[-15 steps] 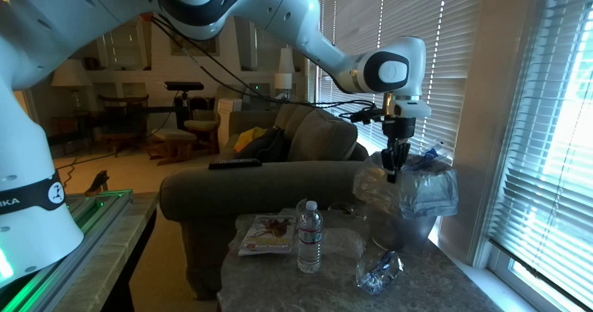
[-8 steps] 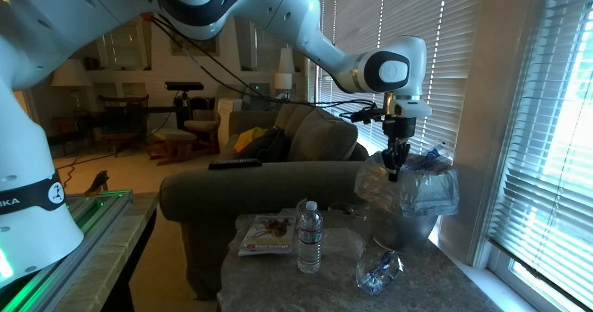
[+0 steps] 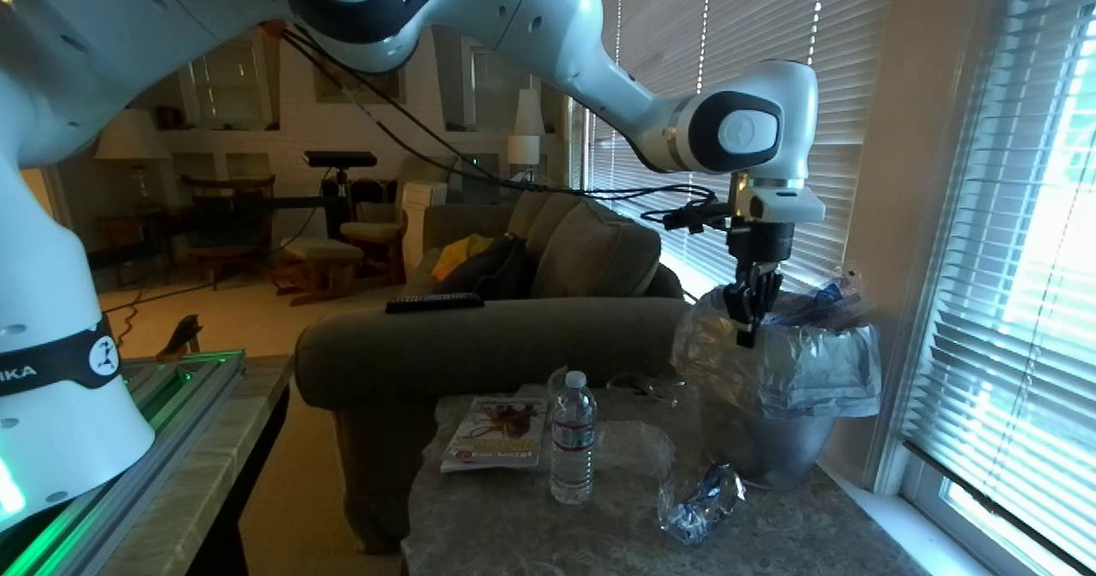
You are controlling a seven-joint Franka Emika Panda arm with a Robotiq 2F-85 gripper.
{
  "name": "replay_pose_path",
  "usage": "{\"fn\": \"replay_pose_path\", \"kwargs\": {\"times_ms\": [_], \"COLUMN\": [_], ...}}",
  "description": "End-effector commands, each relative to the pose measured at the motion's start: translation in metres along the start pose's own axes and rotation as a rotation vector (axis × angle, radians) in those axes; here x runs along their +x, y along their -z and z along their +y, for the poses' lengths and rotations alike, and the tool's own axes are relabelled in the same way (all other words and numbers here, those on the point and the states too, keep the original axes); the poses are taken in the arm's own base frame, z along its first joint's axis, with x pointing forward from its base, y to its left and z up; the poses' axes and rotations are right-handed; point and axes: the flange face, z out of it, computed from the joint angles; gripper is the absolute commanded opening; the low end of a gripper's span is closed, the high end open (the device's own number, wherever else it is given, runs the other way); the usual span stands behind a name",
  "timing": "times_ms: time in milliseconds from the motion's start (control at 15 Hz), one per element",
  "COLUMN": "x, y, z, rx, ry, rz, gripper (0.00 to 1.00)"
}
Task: Move the bin to the right.
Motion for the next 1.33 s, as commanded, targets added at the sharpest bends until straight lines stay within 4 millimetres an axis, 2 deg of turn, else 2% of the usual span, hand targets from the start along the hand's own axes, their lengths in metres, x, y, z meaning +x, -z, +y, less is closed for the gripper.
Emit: {"fn": "replay_pose_path", "kwargs": {"times_ms": [0,533,1267], "x": [0.019,0.047,0.042], "y": [0.001,0.001,0.009], "z": [0.015,0.058,0.126], "rx": [0.0,-0.008,0.002], "ry": [-0.084,-0.223,-0.318], "rz": [-0.031,-0.074,-0.041], "gripper": [0.02,0.02,0.02]}}
